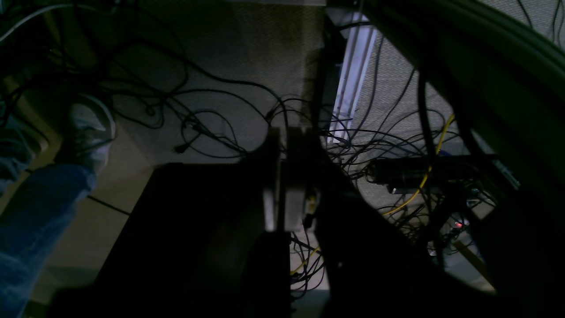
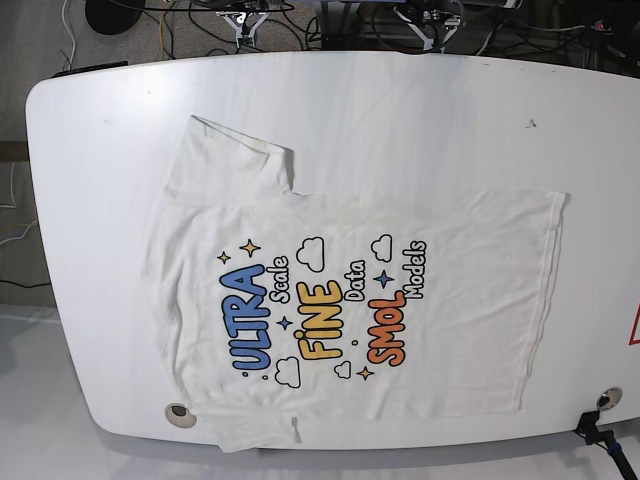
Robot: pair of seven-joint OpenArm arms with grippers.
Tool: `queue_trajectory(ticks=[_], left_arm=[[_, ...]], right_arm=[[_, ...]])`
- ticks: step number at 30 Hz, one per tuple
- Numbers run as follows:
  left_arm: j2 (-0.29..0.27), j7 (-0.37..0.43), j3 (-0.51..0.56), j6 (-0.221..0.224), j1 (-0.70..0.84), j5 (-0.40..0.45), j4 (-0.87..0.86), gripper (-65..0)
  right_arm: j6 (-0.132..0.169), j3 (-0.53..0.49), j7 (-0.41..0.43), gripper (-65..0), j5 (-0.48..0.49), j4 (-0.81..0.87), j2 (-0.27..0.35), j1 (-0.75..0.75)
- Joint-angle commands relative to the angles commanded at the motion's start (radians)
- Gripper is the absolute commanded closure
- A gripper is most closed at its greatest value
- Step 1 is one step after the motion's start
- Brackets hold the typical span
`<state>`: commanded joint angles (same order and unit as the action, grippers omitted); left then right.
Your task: Fold the T-shirt properly
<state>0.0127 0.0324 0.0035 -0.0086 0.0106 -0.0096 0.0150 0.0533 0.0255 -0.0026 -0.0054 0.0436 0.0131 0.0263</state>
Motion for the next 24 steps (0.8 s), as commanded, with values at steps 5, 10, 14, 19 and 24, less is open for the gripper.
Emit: queue_trajectory(ticks=[5, 10, 14, 19, 24], left_arm=[[0.005, -0.001, -0.001, 0.003, 0.001, 0.003, 0.000, -0.6], [0.007, 0.003, -0.003, 0.003, 0.002, 0.001, -0.004, -0.6], [0.006, 0.005, -0.004, 0.005, 0.005, 0.003, -0.006, -0.7], [0.009, 0.007, -0.003, 0.006, 0.006, 0.010, -0.008, -0.7], [0.011, -0.004, -0.002, 0.003, 0.005, 0.003, -0.007, -0.8]], right_arm=[[-0.003, 0.005, -0.007, 0.0, 0.005, -0.001, 0.002, 0.008], [-0.002, 0.005, -0.001, 0.0, 0.002, -0.004, 0.001, 0.014], [-0.002, 0.004, 0.012, 0.0, -0.001, -0.005, 0.002, 0.019], [-0.003, 0.011, 0.012, 0.0, 0.003, -0.005, 0.003, 0.024], [-0.006, 0.022, 0.014, 0.0, 0.004, -0.006, 0.004, 0.024]])
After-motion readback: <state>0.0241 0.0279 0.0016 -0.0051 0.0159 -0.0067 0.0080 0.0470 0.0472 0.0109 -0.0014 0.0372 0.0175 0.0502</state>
